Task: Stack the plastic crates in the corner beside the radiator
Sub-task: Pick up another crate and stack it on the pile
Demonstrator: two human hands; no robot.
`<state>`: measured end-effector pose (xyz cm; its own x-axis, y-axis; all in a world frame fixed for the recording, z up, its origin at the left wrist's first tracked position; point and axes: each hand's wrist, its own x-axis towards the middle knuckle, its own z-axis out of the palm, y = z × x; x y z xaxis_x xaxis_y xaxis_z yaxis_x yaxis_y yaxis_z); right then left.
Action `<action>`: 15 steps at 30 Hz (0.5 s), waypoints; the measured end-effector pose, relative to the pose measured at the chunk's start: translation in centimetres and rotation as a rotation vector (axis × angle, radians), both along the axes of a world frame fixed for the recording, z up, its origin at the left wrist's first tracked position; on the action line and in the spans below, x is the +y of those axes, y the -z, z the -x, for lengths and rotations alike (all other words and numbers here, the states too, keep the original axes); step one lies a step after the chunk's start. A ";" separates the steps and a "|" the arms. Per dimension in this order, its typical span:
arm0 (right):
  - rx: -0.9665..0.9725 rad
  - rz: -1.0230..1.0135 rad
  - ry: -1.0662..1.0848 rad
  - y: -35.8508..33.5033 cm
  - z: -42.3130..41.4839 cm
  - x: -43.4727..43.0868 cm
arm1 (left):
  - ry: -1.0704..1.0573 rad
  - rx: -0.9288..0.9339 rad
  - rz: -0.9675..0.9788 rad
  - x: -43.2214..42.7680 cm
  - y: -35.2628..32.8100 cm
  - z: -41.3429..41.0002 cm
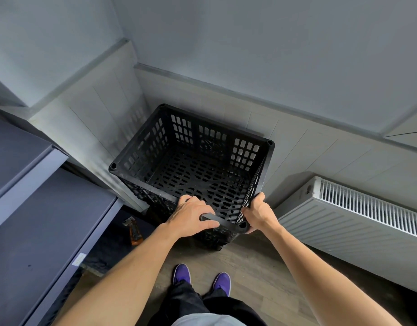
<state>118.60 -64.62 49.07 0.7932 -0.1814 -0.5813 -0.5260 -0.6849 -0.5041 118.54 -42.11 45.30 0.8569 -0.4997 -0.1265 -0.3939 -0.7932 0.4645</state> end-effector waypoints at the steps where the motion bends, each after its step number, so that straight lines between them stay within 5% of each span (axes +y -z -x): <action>1: 0.046 -0.014 -0.015 -0.1 -0.2 0.0 | -0.010 0.001 0.005 0.0 0.0 0.0; 12: -0.044 0.002 0.002 0.6 0.7 -0.3 | -0.054 0.032 -0.074 -0.4 -0.3 0.7; 15: -0.018 0.211 -0.096 0.0 0.7 0.5 | -0.143 -0.024 -0.066 -0.3 -0.1 1.9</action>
